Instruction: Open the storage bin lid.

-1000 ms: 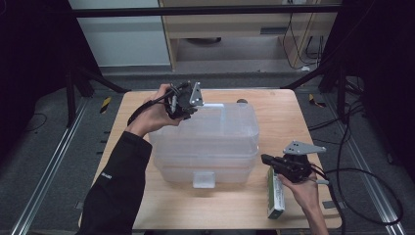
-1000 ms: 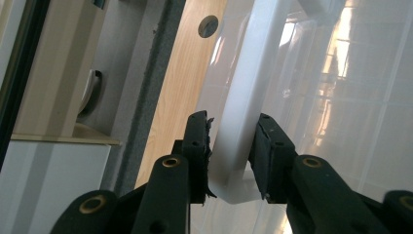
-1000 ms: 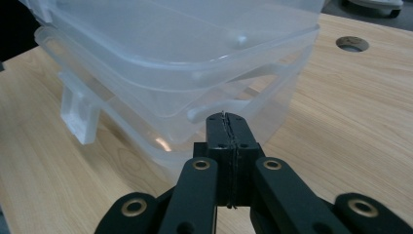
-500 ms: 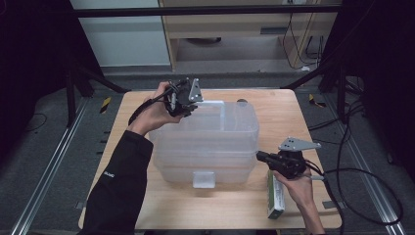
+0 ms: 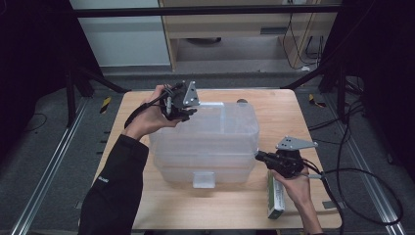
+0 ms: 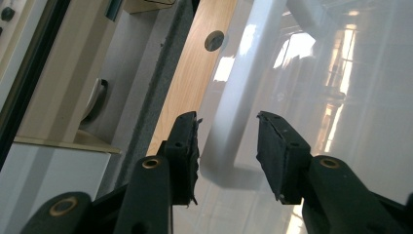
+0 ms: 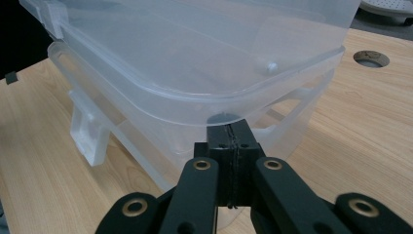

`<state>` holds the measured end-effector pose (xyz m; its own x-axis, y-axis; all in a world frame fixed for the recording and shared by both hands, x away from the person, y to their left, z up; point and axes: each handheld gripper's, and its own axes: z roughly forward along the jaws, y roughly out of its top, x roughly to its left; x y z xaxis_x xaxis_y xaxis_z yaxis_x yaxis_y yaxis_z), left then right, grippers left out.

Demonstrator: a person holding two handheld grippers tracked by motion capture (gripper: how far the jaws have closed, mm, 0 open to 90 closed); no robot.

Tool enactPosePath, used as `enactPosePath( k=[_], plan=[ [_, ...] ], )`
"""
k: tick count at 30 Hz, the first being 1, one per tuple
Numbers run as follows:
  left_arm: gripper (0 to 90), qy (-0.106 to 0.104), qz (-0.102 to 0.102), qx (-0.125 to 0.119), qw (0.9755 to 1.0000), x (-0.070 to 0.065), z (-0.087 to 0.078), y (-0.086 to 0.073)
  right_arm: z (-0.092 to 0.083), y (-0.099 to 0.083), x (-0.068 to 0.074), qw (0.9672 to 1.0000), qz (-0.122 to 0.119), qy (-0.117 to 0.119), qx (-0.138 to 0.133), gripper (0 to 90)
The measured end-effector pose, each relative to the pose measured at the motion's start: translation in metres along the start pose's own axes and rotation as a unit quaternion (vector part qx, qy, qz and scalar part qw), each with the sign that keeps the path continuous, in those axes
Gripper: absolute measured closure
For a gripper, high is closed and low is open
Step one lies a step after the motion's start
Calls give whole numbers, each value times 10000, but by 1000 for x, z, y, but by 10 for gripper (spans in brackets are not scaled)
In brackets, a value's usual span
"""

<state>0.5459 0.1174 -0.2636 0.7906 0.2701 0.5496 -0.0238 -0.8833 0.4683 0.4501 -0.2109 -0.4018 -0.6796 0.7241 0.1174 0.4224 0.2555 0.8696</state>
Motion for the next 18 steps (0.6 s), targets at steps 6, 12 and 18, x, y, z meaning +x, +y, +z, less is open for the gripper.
enactPosePath(
  k=[6, 12, 18],
  plan=[
    [555, 134, -279, -159, 9994, 0, -28, -18, 0, 0, 0, 10000, -5, -8, 14, 900],
    [587, 363, -813, -304, 9956, 4, -45, -40, 0, 0, 1, 10000, -1, -14, 23, 900],
    [621, 541, -1506, -465, 9860, 0, -60, -77, 0, 0, 1, 10000, 7, -29, 28, 900]
  ],
)
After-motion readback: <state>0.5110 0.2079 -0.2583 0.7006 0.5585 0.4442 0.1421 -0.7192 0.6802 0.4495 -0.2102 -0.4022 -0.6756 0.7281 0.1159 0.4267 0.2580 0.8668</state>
